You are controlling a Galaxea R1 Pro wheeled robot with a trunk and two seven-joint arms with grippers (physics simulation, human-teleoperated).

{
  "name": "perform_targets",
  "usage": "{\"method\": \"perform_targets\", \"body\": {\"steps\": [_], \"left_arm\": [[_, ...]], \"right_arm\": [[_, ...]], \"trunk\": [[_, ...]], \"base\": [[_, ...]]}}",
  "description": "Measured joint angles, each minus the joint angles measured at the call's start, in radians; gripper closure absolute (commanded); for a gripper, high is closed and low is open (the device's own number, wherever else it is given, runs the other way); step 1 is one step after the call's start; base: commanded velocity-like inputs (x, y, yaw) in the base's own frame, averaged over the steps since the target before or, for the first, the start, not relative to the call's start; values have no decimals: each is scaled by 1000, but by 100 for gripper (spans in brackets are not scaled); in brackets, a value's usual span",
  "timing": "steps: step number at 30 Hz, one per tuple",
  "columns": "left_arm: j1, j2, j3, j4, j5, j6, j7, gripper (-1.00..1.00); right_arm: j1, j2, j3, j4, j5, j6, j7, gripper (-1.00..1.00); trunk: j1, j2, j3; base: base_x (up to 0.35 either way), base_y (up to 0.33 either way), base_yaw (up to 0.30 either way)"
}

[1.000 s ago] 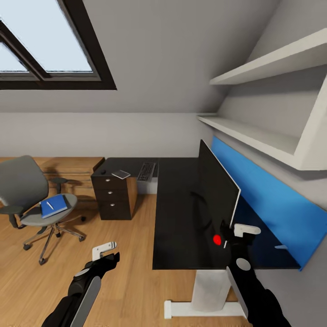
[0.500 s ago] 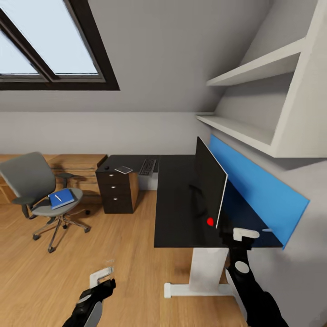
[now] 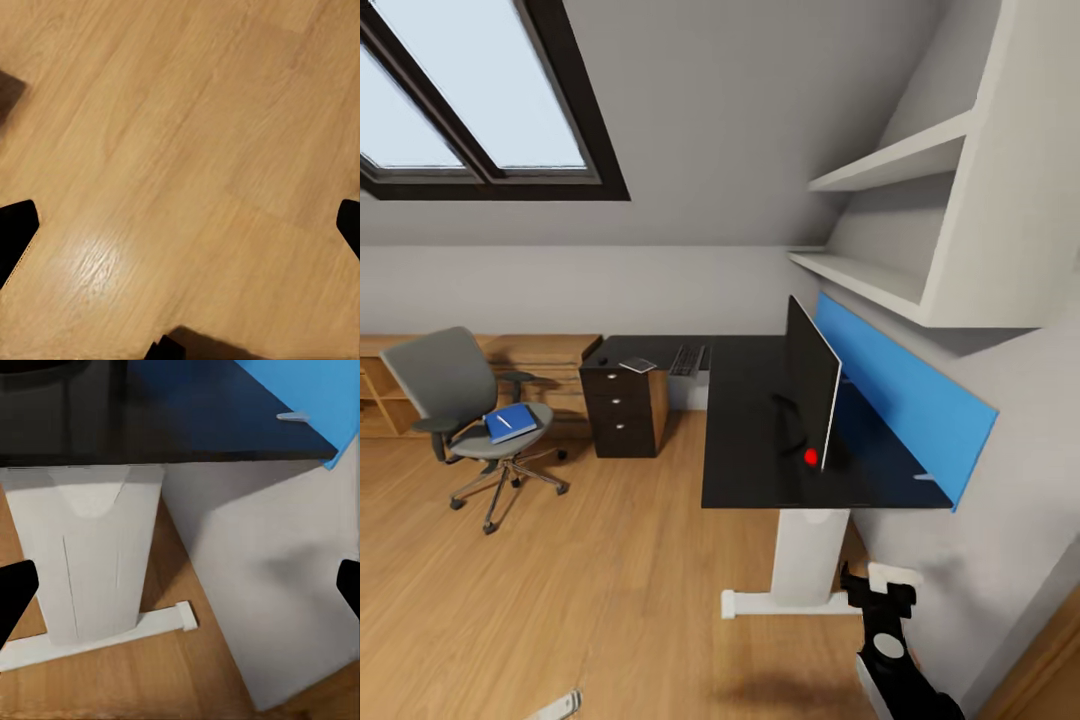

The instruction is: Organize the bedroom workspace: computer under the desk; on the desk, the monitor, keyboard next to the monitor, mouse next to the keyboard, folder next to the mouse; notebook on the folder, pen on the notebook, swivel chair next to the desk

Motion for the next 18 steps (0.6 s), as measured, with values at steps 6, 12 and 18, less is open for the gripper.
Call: {"method": "perform_targets", "body": {"steps": [6,12,18], "left_arm": [[0,0,0,67,1,-72,0,-100],[0,-1,0,89,3,-78,0,-100],[0,-19,1,127,4,-80,-21,-100]], "right_arm": [[0,4,3,245,-1,-184,4,-100],[0,3,1,418,-3,-352,5,-100],[0,34,4,483,-3,-409,9,-100]], "trunk": [[0,0,0],[-1,0,0],[-1,0,0]], "base": [[-225,0,0],[-19,0,0],[-28,167,0]]}}
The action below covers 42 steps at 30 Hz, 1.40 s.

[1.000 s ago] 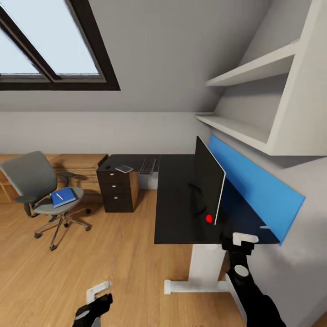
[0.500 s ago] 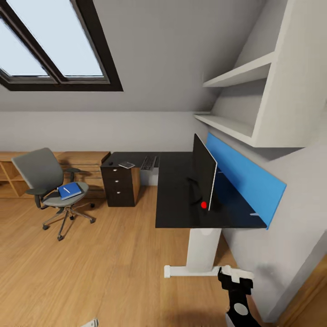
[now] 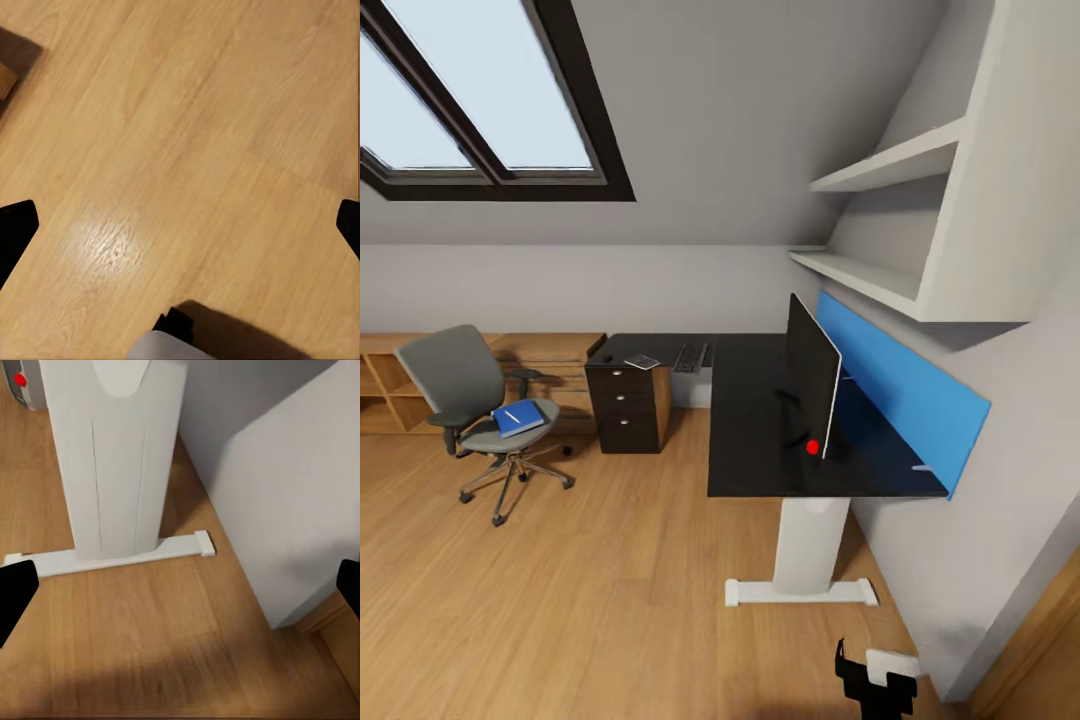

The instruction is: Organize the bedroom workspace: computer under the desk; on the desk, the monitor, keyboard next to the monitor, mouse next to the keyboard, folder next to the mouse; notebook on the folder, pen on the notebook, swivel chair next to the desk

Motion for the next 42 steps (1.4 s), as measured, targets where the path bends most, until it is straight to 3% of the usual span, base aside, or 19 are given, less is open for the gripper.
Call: {"method": "perform_targets", "body": {"steps": [1,2,5,13,21,25,31,42], "left_arm": [[0,0,0,1,0,0,-6,-100],[0,-1,-1,6,0,1,-47,-100],[0,-2,-2,6,0,1,-51,-100],[0,-2,-2,7,0,2,-72,-100],[0,-2,-2,35,-2,1,-120,-100],[0,-2,-2,37,-2,0,-121,-100],[0,-2,-2,38,-35,0,-121,-100],[0,-2,-2,39,-41,1,-121,-100]], "right_arm": [[0,1,0,1,0,0,0,-100],[0,28,1,21,1,0,0,-100],[0,36,-1,30,0,-1,0,-100],[0,37,3,34,1,-1,12,-100],[0,37,4,50,3,-1,82,-100],[0,37,4,51,3,-1,85,-100],[0,38,4,52,4,-1,87,-100],[0,40,4,67,3,-2,86,-100]], "trunk": [[0,0,0],[0,0,0],[0,0,-1],[0,0,-6],[0,0,-7],[0,0,-7],[0,0,-7],[0,0,-7]], "base": [[-1,327,171],[-1,328,188],[0,330,230],[0,332,89],[26,327,5],[208,264,0],[249,262,0],[239,237,-29]]}}
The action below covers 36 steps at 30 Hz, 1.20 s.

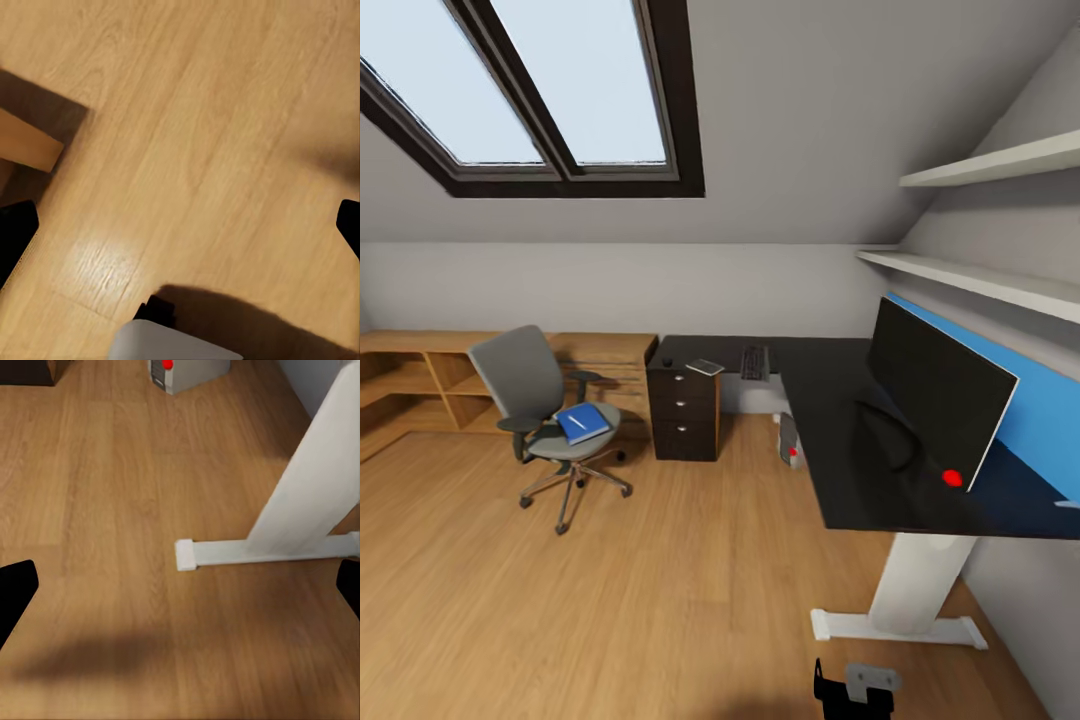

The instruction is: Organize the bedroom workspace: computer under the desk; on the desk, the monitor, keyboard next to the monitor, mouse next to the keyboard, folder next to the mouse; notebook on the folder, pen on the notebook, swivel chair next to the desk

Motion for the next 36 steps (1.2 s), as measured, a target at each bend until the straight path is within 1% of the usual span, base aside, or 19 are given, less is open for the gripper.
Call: {"method": "perform_targets", "body": {"steps": [12,15,19,25,26,31,36], "left_arm": [[0,1,1,0,0,-1,0,-100],[0,2,1,0,0,-1,0,-100],[0,3,1,0,0,-1,0,-100],[0,1,1,0,0,-2,0,-100],[0,1,1,0,0,-2,0,-100],[0,2,1,0,0,-2,0,-100],[0,1,1,0,0,-1,0,-100]], "right_arm": [[0,0,0,2,0,0,0,-100],[0,6,0,4,0,1,1,-100],[0,16,0,5,1,1,1,-100],[0,21,0,6,1,1,2,-100],[0,26,0,7,1,1,2,-100],[0,29,0,7,2,1,2,-100],[0,29,0,7,2,1,1,-100]], "trunk": [[0,0,0],[0,0,0],[0,0,0],[0,0,0],[0,0,0],[0,0,0],[0,0,-3]], "base": [[48,32,-226],[192,65,-100],[273,91,-35],[311,104,-4],[317,132,0],[317,175,19],[316,195,137]]}}
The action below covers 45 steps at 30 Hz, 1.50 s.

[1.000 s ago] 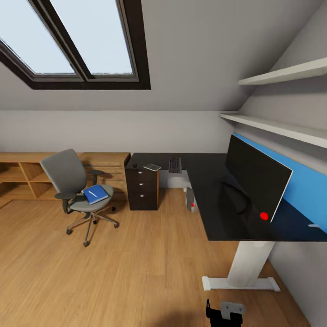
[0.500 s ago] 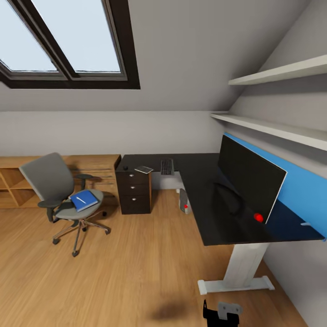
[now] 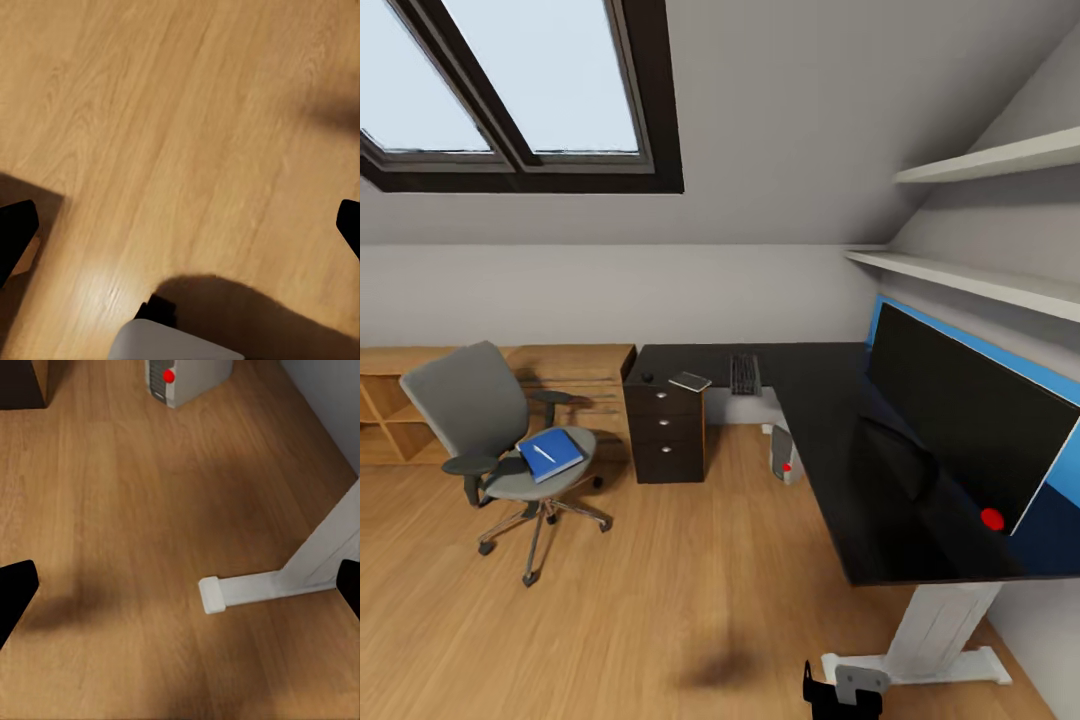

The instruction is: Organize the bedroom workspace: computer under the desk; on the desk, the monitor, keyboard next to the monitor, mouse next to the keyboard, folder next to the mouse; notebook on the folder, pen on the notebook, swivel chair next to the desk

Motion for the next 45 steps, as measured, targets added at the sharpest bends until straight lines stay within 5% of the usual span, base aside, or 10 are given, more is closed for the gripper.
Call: {"method": "perform_targets", "body": {"steps": [41,45], "left_arm": [[0,-6,0,14,-1,-81,0,-100],[-1,-6,-3,-50,-10,-144,1,-100]], "right_arm": [[0,-4,2,20,24,-2,4,-100],[0,0,56,-46,79,-21,5,-100]], "trunk": [[0,0,-4],[0,0,-4]], "base": [[324,124,11],[325,117,0]]}}
